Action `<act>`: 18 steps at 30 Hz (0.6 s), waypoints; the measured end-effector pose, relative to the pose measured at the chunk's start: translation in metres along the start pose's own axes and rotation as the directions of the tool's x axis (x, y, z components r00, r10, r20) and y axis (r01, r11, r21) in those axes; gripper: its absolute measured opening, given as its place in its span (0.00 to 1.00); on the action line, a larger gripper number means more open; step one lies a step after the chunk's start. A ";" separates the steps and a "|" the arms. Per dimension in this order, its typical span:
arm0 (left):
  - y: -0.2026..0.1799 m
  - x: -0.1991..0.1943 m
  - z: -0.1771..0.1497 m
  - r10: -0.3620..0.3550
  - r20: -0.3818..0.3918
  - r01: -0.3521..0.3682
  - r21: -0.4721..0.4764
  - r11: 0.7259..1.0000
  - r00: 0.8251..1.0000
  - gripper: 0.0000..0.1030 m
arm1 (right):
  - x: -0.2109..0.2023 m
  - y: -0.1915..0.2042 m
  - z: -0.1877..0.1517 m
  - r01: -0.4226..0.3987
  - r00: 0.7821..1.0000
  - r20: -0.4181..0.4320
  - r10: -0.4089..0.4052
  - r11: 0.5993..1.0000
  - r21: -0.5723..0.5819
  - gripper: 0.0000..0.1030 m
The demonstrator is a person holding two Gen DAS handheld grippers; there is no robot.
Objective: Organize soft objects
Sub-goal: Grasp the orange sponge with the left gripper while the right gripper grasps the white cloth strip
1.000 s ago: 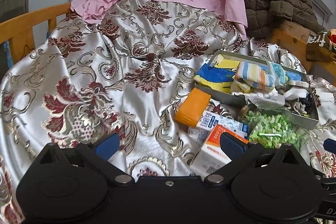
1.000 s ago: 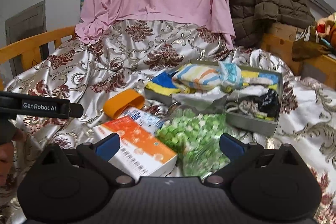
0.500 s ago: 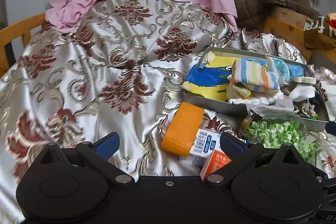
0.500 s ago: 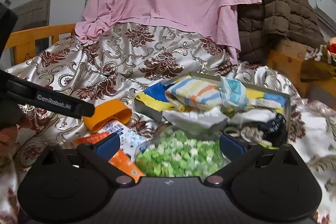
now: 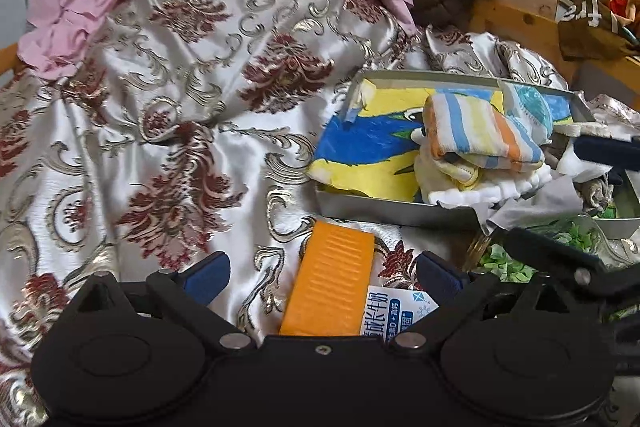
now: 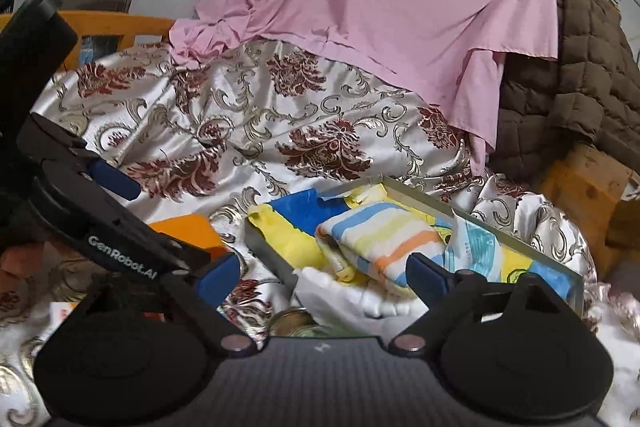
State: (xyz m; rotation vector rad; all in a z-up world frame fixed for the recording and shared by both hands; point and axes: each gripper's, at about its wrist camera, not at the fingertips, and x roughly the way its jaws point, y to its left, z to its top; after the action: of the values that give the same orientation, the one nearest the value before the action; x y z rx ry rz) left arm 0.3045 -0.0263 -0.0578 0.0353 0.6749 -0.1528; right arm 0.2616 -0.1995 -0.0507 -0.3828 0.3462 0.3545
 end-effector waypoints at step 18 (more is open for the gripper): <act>-0.012 0.019 0.007 0.005 -0.036 0.000 0.145 0.989 0.999 0.71 | 0.033 -0.001 -0.009 -0.013 0.992 -0.122 0.009 0.999 -0.033 0.66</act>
State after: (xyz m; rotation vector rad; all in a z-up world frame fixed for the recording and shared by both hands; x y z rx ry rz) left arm 0.3218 -0.0410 -0.0635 0.1790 0.6994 -0.1993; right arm 0.2888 -0.1956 -0.0710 -0.4370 0.4622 0.3489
